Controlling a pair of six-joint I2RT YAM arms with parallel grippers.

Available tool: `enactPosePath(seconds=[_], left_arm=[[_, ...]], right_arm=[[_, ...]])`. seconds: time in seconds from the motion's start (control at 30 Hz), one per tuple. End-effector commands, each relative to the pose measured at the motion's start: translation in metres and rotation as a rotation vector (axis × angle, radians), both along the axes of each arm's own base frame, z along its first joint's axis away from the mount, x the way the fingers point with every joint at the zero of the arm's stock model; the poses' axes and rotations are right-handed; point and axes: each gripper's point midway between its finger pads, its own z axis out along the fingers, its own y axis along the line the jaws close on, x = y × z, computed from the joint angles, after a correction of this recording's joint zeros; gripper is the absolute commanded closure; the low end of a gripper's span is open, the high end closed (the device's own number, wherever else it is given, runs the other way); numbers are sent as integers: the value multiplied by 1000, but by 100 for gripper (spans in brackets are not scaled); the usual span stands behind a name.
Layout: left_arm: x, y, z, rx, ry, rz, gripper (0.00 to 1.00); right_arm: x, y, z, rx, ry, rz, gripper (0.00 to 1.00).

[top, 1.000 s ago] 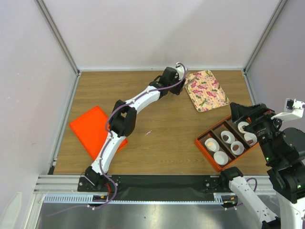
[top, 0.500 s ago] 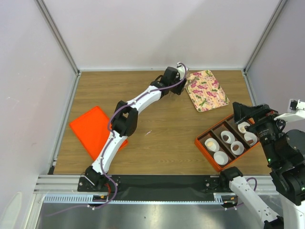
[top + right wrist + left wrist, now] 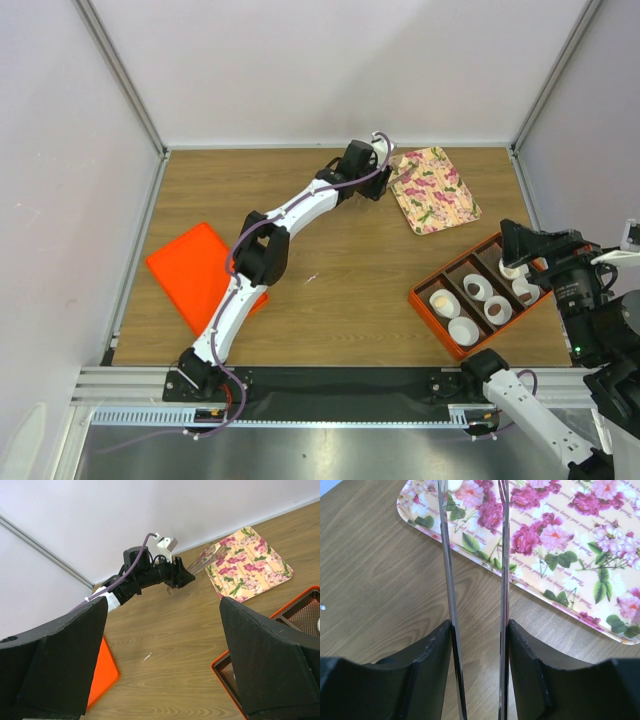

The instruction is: Pack the chocolate

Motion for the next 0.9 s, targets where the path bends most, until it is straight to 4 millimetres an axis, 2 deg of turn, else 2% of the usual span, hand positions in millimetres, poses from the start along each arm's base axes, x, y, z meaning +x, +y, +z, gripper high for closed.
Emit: enactPosePath(seconds=[0.0, 0.23, 0.47, 0.67, 0.77, 0.8, 0.87], left_arm=[[4, -14, 27, -78, -29, -18, 48], [0, -20, 25, -100, -9, -23, 49], [3, -13, 25, -83, -16, 16, 51], [-13, -18, 19, -74, 7, -44, 52], [-22, -20, 23, -69, 7, -76, 52], [-25, -21, 31, -74, -1, -83, 53], [-29, -18, 31, -65, 2, -84, 53]], right_arm=[[-10, -16, 17, 31, -60, -50, 0], [-11, -19, 15, 47, -52, -39, 0], [-12, -19, 14, 61, -50, -32, 1], [-9, -16, 12, 64, -41, -25, 1], [-8, -14, 12, 67, -41, -20, 1], [-8, -14, 12, 68, -41, -17, 1], [-6, -12, 12, 71, -41, -12, 1]])
